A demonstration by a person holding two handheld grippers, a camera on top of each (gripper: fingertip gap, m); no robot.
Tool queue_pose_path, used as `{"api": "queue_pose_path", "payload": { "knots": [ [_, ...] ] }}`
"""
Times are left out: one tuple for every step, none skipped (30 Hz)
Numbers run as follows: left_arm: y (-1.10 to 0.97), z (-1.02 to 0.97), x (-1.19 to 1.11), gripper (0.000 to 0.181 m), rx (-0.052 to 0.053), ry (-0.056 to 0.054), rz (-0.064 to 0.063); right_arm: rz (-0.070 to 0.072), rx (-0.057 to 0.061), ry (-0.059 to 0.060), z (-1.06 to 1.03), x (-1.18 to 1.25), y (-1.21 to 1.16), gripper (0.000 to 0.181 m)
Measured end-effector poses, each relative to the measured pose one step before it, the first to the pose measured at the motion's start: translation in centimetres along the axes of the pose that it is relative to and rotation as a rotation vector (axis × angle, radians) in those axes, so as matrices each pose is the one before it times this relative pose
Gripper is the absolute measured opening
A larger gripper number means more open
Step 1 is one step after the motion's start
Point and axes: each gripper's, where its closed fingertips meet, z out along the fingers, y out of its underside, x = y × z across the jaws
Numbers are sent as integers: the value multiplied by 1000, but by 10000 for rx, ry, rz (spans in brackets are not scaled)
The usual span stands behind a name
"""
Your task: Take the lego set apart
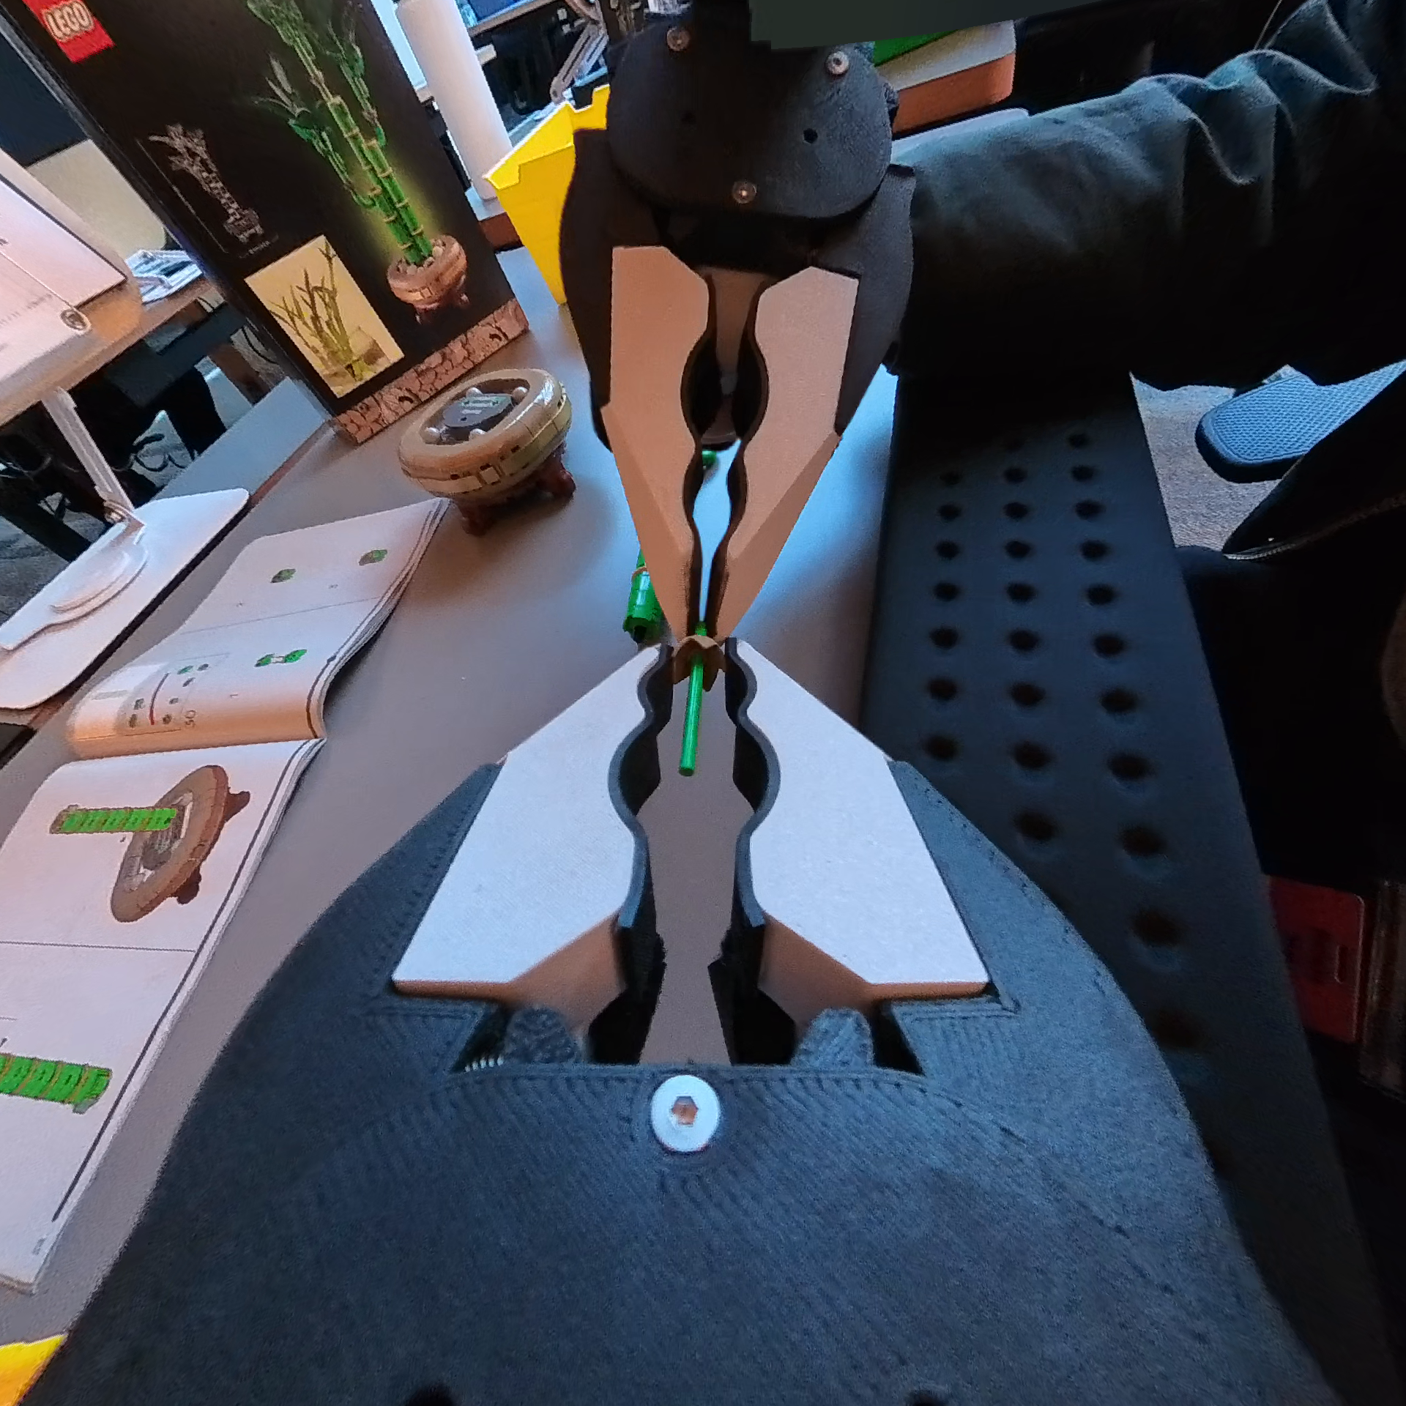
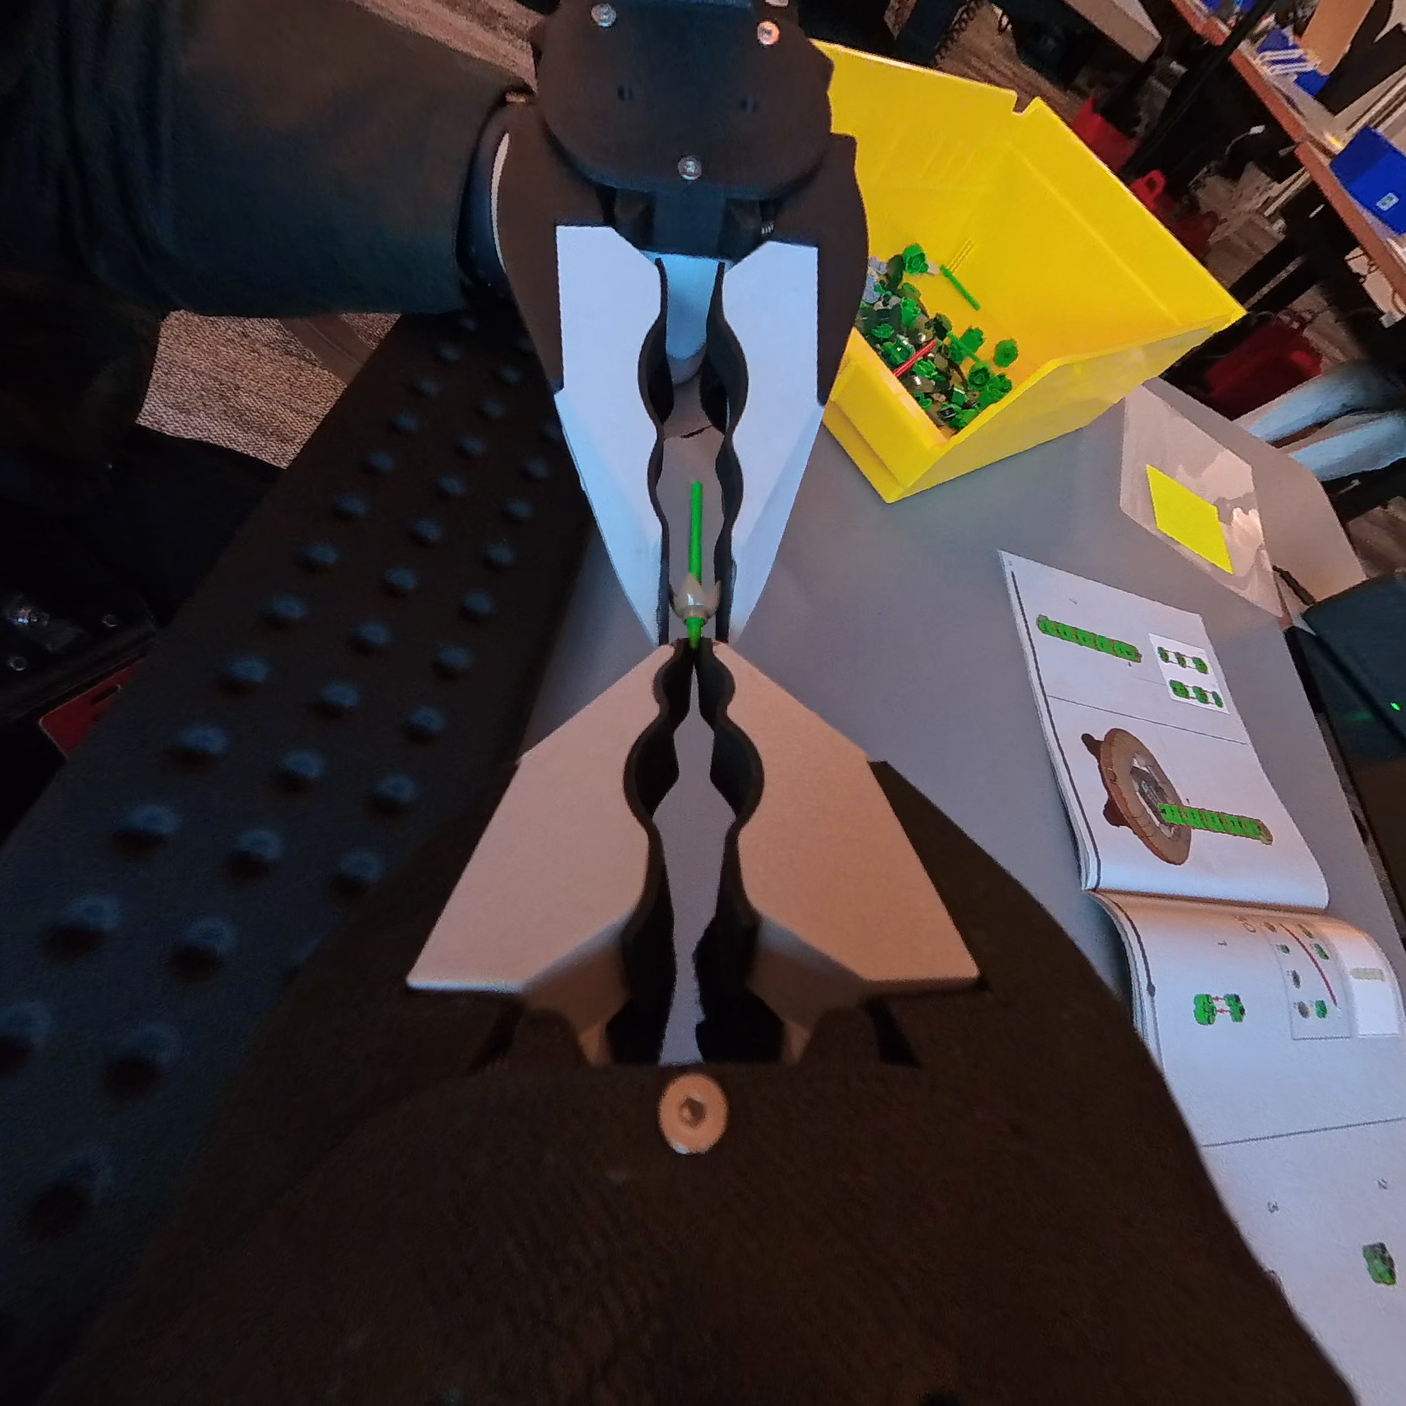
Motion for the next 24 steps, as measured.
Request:
{"api": "queue_pose_path", "payload": {
  "knots": [
    [18,4,-2,12,-13,21,-27,35,-12,-25,-31,-17,36,1],
    [-23,-7,-7,12,10,6,-12,14,7,-27,-74,-16,14,1],
    [-32,-40,-37,11,21,-22,10,25,18,-17,-80,15,-7,1],
    [-50,-57,-60,11,31,-39,18,32,19,-3,-104,40,11,1],
    [-8,-74,-98,11,19,-52,-6,31,-16,20,-102,87,62,1],
    [41,-123,-176,11,5,-83,-29,15,-73,65,-154,168,200,1],
    [-17,-106,-101,12,62,-31,-48,52,61,24,-187,119,32,1],
    [-78,-37,74,12,77,68,-70,124,121,-73,-141,-16,-86,1],
    [53,53,112,12,-18,80,-35,100,-31,-75,-54,-31,119,1],
    [256,106,-38,12,-144,-43,46,-10,-157,28,4,76,333,1],
    [239,91,-57,12,-139,-82,108,-55,-160,32,10,49,331,1],
    [100,4,-48,11,-48,-61,86,-1,-73,1,-30,36,190,1],
    [-40,-96,-80,11,21,-45,8,72,20,6,-133,90,33,1],
    [15,-229,-153,0,11,-44,-55,74,-93,180,-263,396,221,1],
    [70,-284,-403,0,25,-185,-61,-1,62,137,-449,383,78,1],
    [-181,-431,-467,0,207,-214,-73,121,-180,323,-576,750,539,1],
    [-505,-548,-429,0,390,-172,-113,146,-81,186,-576,612,560,1],
    [-606,-483,-429,0,427,-180,-145,263,246,1,-510,329,31,1],
    [-488,-300,-291,0,350,-129,-104,291,334,-78,-342,157,-352,1],
    [-279,-66,-129,0,203,-73,-62,150,309,-161,-111,-133,-495,1],
    [-23,182,31,16,46,-17,-42,9,240,-150,131,-295,-498,1],
    [224,350,79,33,-147,4,-45,-74,123,-136,332,-392,-367,1],
    [315,387,192,42,-251,54,-20,-104,6,-139,435,-474,-248,1],
    [181,325,318,44,-155,119,60,-136,-64,-104,501,-438,-152,1]
  ]
}}
